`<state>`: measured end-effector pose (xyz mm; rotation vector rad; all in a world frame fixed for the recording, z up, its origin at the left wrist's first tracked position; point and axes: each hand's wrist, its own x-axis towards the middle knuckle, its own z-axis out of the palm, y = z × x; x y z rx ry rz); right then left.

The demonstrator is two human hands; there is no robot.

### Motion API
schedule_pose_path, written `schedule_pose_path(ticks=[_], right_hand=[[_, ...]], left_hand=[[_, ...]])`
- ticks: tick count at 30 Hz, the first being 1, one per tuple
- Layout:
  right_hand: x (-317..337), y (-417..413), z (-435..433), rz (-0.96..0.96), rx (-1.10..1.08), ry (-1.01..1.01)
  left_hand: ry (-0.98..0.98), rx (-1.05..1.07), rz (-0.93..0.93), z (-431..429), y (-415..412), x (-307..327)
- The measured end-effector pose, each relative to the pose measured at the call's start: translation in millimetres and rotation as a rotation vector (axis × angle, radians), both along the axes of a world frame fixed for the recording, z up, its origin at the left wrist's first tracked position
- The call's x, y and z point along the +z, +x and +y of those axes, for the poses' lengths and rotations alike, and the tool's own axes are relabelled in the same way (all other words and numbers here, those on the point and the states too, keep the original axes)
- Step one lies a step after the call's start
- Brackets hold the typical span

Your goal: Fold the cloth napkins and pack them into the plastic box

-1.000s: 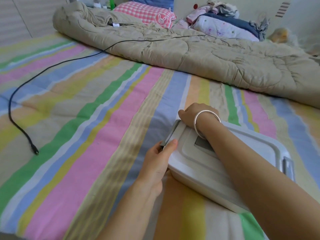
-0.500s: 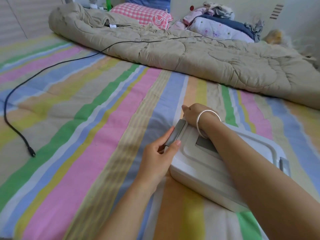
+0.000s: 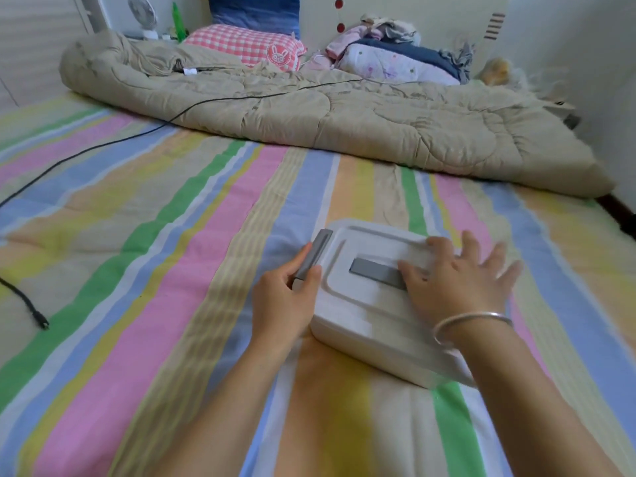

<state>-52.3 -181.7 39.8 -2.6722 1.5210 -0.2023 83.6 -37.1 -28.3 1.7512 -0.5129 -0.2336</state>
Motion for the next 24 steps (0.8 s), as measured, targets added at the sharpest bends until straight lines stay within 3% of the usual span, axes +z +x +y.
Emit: schedule_pose_path(ticks=[3,12,18,21,24], right_hand=[[-3,-37,3,-0.144,-0.116,0.16],[19,22,-66,-0.249,0.08,0.086],[-16,59,-93,-0.107,0.053,0.164],[-12,63,-92,-0.052,0.067,0.178],[7,62,-90,-0.04,0.119,0.177]], left_hand=[[0.02,0.052,-0.013,-5,-4,8],[0.004,0.245,-0.132,-37,9,47],[0.336,0.227,-0.194,-66,35,44],[0.775,0.186,-0.436,-70,43,60],[0.847,0.077,-0.592,-80,41,106]])
